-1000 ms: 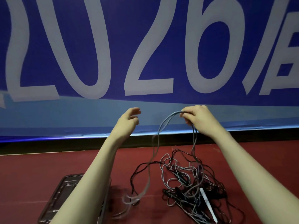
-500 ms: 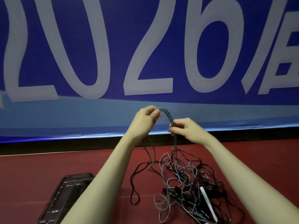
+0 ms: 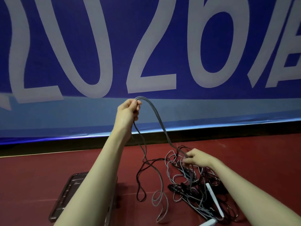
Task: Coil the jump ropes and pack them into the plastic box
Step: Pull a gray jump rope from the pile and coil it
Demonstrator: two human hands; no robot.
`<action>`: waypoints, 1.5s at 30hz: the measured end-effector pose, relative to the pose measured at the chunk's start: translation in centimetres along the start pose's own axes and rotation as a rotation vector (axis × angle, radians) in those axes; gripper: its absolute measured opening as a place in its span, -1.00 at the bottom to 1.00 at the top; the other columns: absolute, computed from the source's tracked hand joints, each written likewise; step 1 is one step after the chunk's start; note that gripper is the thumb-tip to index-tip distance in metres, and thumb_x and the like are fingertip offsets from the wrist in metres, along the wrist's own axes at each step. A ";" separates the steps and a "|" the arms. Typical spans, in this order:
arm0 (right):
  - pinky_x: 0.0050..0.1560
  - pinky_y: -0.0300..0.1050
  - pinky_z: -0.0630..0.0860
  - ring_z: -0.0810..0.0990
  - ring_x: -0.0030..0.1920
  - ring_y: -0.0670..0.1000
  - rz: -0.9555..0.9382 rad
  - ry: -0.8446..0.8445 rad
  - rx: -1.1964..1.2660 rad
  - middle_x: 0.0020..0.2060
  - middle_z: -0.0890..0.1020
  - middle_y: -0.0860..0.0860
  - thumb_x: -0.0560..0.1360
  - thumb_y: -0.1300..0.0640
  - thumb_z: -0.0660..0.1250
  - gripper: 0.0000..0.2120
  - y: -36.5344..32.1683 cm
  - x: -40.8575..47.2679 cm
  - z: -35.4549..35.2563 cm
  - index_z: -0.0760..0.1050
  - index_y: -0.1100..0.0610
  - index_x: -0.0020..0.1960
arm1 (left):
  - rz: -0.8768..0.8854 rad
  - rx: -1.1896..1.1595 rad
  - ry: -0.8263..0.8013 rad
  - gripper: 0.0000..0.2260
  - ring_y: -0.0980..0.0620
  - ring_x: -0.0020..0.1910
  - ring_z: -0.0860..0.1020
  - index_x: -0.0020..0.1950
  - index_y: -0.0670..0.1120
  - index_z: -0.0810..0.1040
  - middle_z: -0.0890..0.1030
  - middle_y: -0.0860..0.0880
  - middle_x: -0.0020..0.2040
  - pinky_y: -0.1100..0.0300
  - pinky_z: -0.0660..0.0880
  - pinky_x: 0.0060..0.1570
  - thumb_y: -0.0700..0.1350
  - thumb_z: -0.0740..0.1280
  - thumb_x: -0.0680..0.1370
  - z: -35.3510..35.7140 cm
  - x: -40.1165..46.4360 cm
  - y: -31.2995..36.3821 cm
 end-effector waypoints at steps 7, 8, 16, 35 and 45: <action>-0.27 -0.36 0.42 0.61 -0.37 -0.03 -0.120 0.315 0.142 -0.47 0.58 0.00 0.60 0.21 0.27 -0.72 -4.0 -0.7 -4.4 0.49 0.14 -0.29 | -0.105 0.358 0.058 -0.76 0.08 -0.32 0.38 -0.16 -0.05 0.54 0.46 0.02 -0.31 0.27 0.31 -0.30 -0.20 0.16 0.64 -1.4 0.1 -4.3; -0.29 -0.34 0.43 0.57 -0.41 -0.05 -0.150 0.374 0.139 -0.49 0.54 0.00 0.60 0.21 0.26 -0.71 -5.1 -0.9 -5.4 0.46 0.14 -0.30 | -0.128 0.404 0.057 -0.76 0.05 -0.27 0.42 -0.17 -0.04 0.54 0.49 0.01 -0.31 0.25 0.33 -0.26 -0.20 0.17 0.63 -1.9 0.3 -5.1; -0.39 -0.21 0.24 0.27 -0.50 -0.17 -0.377 0.570 0.078 -0.43 0.41 -0.07 0.61 0.10 0.23 -0.73 -13.6 -6.0 -11.2 0.48 0.16 -0.23 | -0.180 0.551 -0.108 -0.60 0.11 -0.07 0.53 0.27 -0.05 0.51 0.55 0.04 0.24 0.37 0.40 -0.19 -0.37 0.09 0.56 -1.9 -0.7 -5.3; -0.38 -0.19 0.25 0.27 -0.48 -0.16 -0.463 0.444 0.070 -0.47 0.37 -0.13 0.62 0.05 0.21 -0.75 -14.8 -6.6 -9.2 0.49 0.11 -0.19 | -0.038 0.391 -0.398 -0.69 0.16 0.12 0.53 0.32 -0.02 0.44 0.58 0.04 0.12 0.28 0.39 0.11 -0.06 0.32 0.59 3.9 -2.8 -2.3; -0.34 -0.20 0.33 0.38 -0.43 -0.08 -0.346 0.294 0.034 -0.45 0.43 -0.03 0.54 0.06 0.36 -0.79 -11.5 -3.7 -6.9 0.51 0.15 -0.20 | -0.070 0.007 -0.269 -0.75 0.14 -0.45 0.27 -0.23 -0.10 0.43 0.37 0.06 -0.40 0.31 0.29 -0.34 -0.16 0.17 0.65 3.3 -1.7 0.1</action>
Point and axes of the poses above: each hand's wrist, its own x-axis towards the middle knuckle, its own z-axis out of the palm, y = z × x, the point moved 1 cm from there along x, towards the middle knuckle
